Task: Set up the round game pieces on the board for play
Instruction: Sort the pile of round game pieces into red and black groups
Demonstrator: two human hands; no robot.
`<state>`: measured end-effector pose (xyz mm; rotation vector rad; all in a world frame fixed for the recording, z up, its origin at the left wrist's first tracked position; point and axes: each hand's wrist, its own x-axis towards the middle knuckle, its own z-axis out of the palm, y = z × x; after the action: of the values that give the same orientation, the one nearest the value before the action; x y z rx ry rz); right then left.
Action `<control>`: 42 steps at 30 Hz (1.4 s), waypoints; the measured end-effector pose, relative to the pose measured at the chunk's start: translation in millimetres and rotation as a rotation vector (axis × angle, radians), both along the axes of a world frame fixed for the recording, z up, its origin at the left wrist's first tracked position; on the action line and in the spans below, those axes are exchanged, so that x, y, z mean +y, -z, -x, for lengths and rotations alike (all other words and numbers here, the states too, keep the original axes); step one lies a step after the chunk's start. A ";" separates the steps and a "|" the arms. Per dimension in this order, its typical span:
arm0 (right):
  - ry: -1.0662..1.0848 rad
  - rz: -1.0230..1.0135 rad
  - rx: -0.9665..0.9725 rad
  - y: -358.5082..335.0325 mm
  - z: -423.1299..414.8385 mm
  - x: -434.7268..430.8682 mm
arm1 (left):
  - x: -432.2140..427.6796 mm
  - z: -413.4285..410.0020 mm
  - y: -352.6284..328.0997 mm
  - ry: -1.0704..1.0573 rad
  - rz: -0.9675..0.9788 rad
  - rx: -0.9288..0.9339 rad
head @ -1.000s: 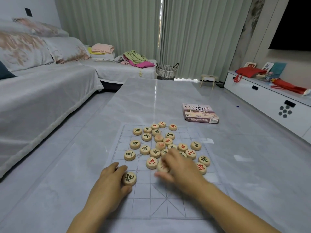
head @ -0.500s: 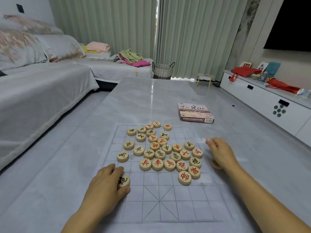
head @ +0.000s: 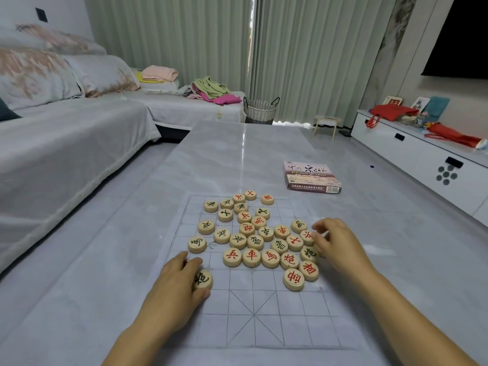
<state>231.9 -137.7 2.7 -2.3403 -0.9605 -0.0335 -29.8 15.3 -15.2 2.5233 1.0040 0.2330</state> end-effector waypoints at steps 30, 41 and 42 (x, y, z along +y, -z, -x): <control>-0.201 0.096 0.021 -7.8 22.2 48.4 | -0.4 -0.2 -4.2 -0.008 -0.015 0.033; 0.044 0.206 0.175 2.7 -55.1 24.8 | -1.1 -4.0 -1.3 0.010 -0.021 0.008; 0.026 0.211 0.164 2.5 -53.6 30.2 | -1.5 -4.5 -1.3 0.008 -0.019 0.006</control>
<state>285.5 -107.5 0.3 -2.5009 -0.8891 0.2577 -25.2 13.8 -13.9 2.5461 0.9979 0.2329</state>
